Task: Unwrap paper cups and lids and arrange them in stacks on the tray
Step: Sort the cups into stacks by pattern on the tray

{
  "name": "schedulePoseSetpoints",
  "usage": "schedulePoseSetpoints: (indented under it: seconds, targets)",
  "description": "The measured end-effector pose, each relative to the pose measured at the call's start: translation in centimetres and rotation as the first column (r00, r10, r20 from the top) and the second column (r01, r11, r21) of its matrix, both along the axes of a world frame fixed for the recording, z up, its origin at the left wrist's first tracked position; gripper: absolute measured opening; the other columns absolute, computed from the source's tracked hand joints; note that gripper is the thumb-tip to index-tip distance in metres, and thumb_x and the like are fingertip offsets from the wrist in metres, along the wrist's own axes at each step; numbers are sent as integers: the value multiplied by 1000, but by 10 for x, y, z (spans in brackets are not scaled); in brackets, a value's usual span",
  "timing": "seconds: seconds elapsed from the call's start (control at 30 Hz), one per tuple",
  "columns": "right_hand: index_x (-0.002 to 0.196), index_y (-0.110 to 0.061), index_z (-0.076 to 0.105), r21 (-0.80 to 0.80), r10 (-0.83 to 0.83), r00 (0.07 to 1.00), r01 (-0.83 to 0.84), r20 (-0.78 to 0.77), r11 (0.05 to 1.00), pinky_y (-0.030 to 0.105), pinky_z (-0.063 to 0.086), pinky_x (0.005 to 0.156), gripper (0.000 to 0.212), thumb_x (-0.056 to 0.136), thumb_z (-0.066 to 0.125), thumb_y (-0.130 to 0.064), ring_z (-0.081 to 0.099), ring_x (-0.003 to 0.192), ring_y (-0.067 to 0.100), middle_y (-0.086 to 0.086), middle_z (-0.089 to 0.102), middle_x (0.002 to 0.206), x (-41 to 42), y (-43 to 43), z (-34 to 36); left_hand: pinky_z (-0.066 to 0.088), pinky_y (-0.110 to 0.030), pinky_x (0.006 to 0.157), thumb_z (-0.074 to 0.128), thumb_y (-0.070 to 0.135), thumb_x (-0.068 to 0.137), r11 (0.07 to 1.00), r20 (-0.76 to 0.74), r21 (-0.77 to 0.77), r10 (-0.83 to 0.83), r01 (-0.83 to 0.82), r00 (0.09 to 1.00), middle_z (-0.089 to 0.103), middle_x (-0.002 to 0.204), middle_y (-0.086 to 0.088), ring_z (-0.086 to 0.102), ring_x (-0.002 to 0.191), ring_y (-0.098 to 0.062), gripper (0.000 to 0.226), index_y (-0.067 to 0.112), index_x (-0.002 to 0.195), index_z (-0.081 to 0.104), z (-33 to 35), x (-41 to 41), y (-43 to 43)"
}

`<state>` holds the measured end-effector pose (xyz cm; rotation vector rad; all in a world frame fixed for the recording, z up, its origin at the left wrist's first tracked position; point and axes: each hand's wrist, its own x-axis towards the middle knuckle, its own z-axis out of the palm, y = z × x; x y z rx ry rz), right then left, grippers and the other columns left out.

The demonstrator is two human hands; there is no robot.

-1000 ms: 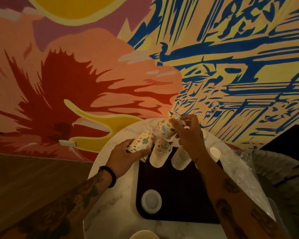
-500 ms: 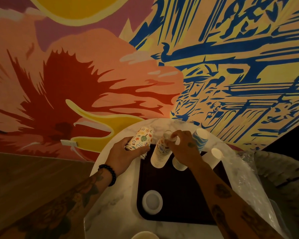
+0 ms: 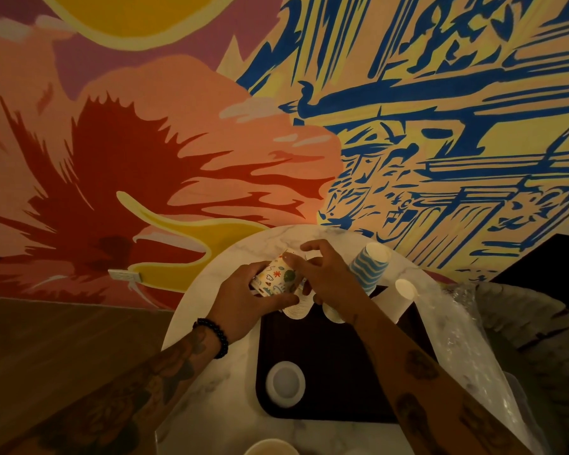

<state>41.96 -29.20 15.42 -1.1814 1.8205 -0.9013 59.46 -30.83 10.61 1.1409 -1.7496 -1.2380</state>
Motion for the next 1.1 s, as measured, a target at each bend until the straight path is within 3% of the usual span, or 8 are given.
schedulePoseSetpoints:
  seconds: [0.23,0.37,0.57,0.7,0.8,0.9,1.0,1.1]
  targets:
    - [117,-26,51,-56,-52,996,56,75,997,26,48,48,41,88,72,-47,62,64,14,9,70,96,0,0,1,54,-21,80,75,65,53,1000,11,-12,-13,14,1000,62,113,8,62,99,-7,79,28,121,57,1,1,-1]
    - [115,-22,53,-151,-182,981,191,71,970,20,47,49,36,91,70,-44,64,70,13,7,69,101,-15,-4,14,50,-13,71,79,61,57,1000,7,17,8,-8,1000,66,109,10,64,94,-3,79,23,123,62,-3,6,-4]
    - [112,-20,51,-373,-291,948,224,-133,901,31,56,76,34,90,72,-35,61,95,14,-13,56,98,-36,-7,25,49,-12,66,84,39,73,993,-11,77,93,-92,996,66,102,14,64,91,-2,51,25,116,63,-5,11,-7]
    - [112,-21,47,-286,-200,933,112,-300,952,39,60,76,35,90,71,-33,61,90,16,-1,56,106,-35,-9,10,53,-19,73,84,40,72,988,-34,110,110,-105,993,67,103,14,64,93,-2,50,27,115,63,-2,11,-7]
    - [117,-22,48,-98,-69,876,25,-478,995,32,54,77,36,93,67,-39,55,95,18,1,50,116,-33,-7,-6,53,-17,71,85,39,72,990,-35,101,105,-101,994,67,104,14,65,93,-1,51,26,117,62,0,11,-7]
    - [122,-23,48,23,19,868,-9,-497,1000,38,54,85,36,95,64,-40,52,98,20,3,45,122,-32,-4,-13,53,-18,72,84,40,71,990,-36,94,106,-102,994,67,106,14,64,95,-2,54,27,118,61,3,13,-7]
    - [121,-22,53,-18,-41,885,37,-464,999,41,57,87,35,94,65,-41,53,101,20,4,45,127,-29,-4,-11,55,-21,75,84,42,70,990,-36,94,106,-102,994,67,107,13,64,96,-4,57,26,120,61,3,14,-8]
    - [116,-22,57,-176,-135,895,64,-424,982,34,55,87,32,92,66,-43,53,101,14,0,51,121,-22,-3,-4,55,-20,74,84,46,68,993,-24,73,96,-94,995,67,107,13,65,95,-4,63,24,123,61,2,11,-8]
